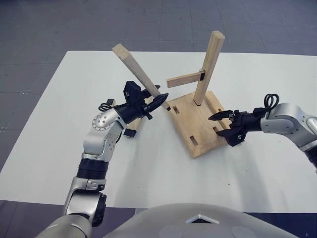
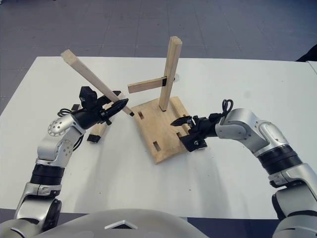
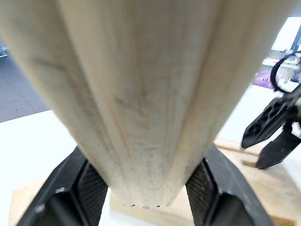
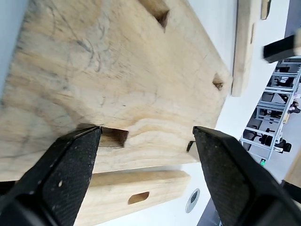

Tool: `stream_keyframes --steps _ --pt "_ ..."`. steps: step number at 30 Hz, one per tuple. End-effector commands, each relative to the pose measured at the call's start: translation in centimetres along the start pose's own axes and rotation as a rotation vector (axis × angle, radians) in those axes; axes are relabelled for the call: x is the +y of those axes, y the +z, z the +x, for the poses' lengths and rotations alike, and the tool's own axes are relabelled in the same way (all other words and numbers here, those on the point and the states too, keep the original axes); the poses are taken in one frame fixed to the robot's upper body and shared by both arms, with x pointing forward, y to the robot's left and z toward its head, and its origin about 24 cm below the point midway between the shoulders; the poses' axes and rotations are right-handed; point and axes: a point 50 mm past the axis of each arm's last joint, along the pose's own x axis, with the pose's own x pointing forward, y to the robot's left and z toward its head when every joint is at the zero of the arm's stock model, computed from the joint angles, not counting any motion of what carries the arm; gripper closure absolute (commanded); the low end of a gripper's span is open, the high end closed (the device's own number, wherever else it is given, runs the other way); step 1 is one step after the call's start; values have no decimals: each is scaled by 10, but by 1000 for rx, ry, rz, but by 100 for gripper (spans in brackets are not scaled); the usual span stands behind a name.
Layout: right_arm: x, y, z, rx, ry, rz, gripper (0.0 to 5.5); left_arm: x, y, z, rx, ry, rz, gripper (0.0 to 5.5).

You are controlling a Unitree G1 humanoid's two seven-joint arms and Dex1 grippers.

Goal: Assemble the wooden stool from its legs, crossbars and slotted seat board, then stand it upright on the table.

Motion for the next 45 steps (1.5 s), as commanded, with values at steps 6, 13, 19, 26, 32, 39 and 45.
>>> stream_keyframes --steps 6,13,19,26,32,39,45 --pt "-18 -21 -2 120 -132 138 191 5 -6 13 -115 -39 28 345" --pt "-1 -61 26 321 -198 332 191 9 -12 22 -115 -76 33 345" --pt "-12 -67 60 330 -246 376 191 16 -22 22 -61 -100 40 345" --pt "-20 -65 81 306 -256 373 191 11 -25 23 -57 -142 25 345" --pt "-21 -64 86 287 -263 367 191 3 -30 15 -39 -163 5 345" --pt "-25 -55 92 227 -271 357 191 5 -35 10 -3 -140 10 345" --pt "-24 -51 93 209 -266 351 191 10 -38 8 24 -122 19 345"
